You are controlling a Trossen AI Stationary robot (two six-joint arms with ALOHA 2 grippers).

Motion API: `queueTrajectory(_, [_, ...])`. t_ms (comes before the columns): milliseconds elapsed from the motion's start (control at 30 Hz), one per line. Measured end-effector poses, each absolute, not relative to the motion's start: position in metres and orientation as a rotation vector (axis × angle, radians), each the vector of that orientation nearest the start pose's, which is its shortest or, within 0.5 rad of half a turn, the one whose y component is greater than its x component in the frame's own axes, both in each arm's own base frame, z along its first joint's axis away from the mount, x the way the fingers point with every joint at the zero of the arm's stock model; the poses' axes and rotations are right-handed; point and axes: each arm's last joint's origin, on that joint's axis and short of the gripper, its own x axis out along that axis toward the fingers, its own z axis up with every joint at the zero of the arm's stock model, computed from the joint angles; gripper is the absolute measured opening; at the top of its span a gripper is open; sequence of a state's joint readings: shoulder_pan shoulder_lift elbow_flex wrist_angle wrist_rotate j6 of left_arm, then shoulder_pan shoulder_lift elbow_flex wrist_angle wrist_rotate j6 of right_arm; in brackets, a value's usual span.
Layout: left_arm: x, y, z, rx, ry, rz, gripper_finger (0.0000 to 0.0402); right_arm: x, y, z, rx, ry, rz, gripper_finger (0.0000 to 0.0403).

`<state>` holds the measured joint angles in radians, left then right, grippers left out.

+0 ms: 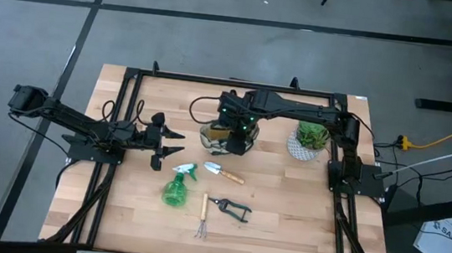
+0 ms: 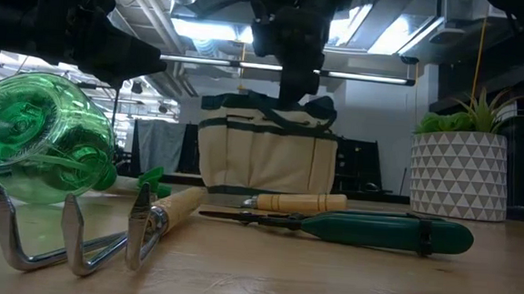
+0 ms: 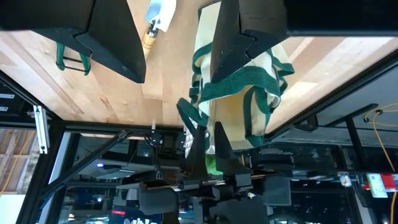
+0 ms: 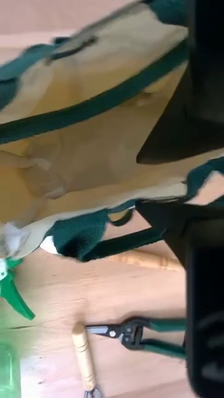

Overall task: Pick & Place Garden tools in Gardening bag
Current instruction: Prepare the gardening bag, then put the trowel into the gardening bag

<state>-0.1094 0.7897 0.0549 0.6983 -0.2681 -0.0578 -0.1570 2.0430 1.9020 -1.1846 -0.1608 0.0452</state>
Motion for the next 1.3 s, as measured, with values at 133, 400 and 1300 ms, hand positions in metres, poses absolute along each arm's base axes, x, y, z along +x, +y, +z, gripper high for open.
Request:
queueTrajectory(133, [0.152,-0.009,0.168,-0.051,0.032,0.16,0.0177,0.409,-0.063,0.289,0.265,1.286,-0.045,0.0164])
queueTrajectory(400, [0.152,-0.009,0.168,-0.051,0.031,0.16,0.0176,0.411,-0.066,0.344,0.235,1.113,-0.045,0.0187])
queueTrajectory(1300, [0.152,-0.009,0.168,-0.051,0.031,0.16,0.0176,0.321,0.047,0.383,0.037,1.327,0.146,0.0187])
